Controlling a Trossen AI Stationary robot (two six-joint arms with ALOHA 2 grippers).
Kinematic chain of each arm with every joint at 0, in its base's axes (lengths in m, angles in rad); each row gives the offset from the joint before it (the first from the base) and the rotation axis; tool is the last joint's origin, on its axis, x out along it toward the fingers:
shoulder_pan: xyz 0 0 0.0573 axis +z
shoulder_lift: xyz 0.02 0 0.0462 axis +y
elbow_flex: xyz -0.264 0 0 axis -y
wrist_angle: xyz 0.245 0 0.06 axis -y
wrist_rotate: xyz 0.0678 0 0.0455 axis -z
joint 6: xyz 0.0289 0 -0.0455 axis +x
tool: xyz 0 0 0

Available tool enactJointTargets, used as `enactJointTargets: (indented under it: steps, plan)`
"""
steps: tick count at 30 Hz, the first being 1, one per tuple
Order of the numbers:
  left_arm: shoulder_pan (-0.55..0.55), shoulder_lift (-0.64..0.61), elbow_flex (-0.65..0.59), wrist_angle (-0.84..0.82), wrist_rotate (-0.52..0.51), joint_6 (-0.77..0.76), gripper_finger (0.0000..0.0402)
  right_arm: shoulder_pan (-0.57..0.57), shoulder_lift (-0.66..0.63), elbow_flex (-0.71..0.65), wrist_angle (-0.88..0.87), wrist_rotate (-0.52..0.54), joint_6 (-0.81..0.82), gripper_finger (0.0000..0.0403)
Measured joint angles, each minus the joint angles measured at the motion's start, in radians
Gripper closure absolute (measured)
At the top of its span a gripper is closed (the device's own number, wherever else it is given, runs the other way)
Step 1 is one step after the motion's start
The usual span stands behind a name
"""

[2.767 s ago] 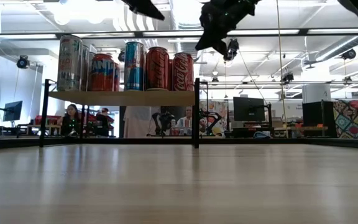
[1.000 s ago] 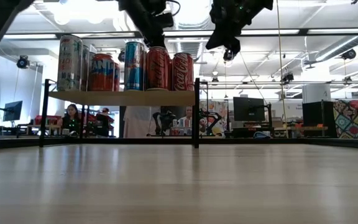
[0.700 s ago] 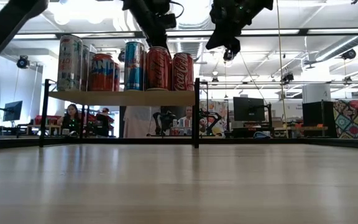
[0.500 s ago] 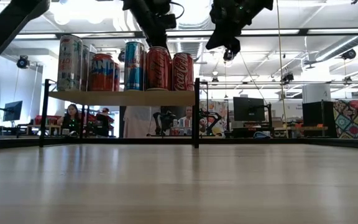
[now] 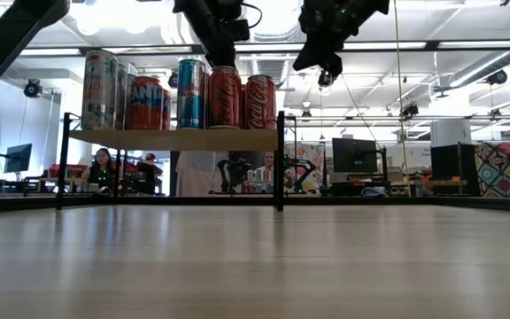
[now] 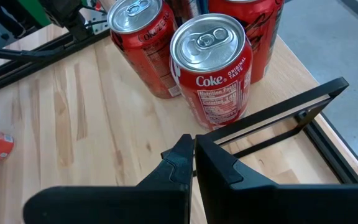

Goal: Place canned beverage on shelf
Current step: Adjust the red black soda can on the shelf

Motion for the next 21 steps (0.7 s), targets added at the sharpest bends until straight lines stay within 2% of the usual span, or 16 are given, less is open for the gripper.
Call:
enactJointTargets:
  steps: [21]
  plan:
    - [0.0,-0.014,0.0,-0.062,-0.01,-0.006,0.0402,0.005,0.0,0.0,0.008,0.0,0.0,0.0394]
